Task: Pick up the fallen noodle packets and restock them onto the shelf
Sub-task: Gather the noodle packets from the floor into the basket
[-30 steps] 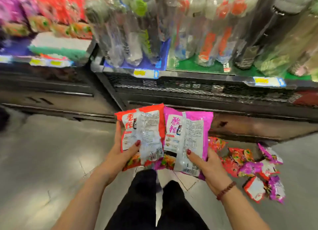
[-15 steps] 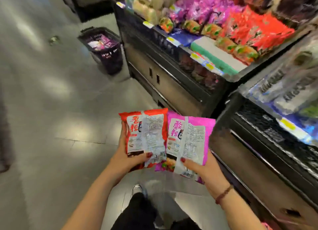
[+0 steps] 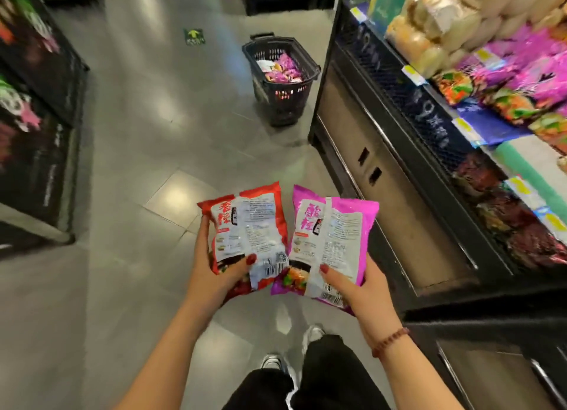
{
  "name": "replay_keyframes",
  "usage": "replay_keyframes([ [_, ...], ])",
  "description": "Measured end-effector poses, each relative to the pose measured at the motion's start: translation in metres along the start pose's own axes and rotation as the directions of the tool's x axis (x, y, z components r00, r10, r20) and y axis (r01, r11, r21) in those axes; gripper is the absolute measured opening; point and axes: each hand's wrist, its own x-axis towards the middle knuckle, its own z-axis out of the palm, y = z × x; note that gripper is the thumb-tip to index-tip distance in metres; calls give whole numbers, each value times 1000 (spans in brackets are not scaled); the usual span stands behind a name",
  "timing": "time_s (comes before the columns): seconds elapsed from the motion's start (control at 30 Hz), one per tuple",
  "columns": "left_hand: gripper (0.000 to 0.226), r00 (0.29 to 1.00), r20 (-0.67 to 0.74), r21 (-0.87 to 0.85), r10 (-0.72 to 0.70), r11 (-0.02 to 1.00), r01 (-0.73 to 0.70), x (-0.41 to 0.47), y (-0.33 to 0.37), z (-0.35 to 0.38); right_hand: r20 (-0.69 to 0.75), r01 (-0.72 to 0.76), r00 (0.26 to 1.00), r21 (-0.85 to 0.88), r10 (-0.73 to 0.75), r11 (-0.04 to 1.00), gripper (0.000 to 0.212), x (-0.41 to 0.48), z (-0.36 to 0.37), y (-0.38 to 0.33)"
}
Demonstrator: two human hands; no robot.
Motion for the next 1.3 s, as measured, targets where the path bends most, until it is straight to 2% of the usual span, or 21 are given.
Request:
replay_keyframes([
  [0.13, 89, 997, -54, -12, -49, 999, 48, 47, -3, 2, 35, -15, 999, -101, 18, 995, 54, 64, 15, -12],
  [0.3, 96, 992, -117, 26, -45, 998, 49, 143, 8, 12, 99, 8, 995, -138, 5, 990, 48, 173, 32, -37],
  [0.43, 100, 989, -140, 54, -42, 997, 50, 237, 35, 22, 144, 44, 989, -125, -26, 991, 58, 272, 42, -74],
  [0.57, 94, 984, -162, 66, -74, 994, 86, 316, 66, 38, 224, 97, 973, -148, -62, 984, 64, 358, 49, -117],
  [0.7, 92, 980, -170, 19, -101, 994, 106, 382, 82, 41, 291, 128, 954, -159, -78, 979, 82, 428, 64, -147],
  [0.87, 84, 981, -151, 3, -121, 992, 123, 480, 92, 33, 256, 122, 963, -148, -81, 981, 94, 510, 93, -166],
  [0.93, 88, 985, -121, 9, -122, 992, 124, 525, 94, 26, 233, 134, 968, -154, -96, 979, 97, 547, 108, -172],
  [1.13, 101, 984, -70, 12, -162, 987, 163, 662, 117, -4, 180, 136, 979, -211, -98, 968, 94, 658, 164, -208],
  [1.3, 91, 987, 14, 73, -162, 984, 161, 769, 151, -16, 90, 120, 990, -191, -105, 974, 89, 732, 197, -240],
])
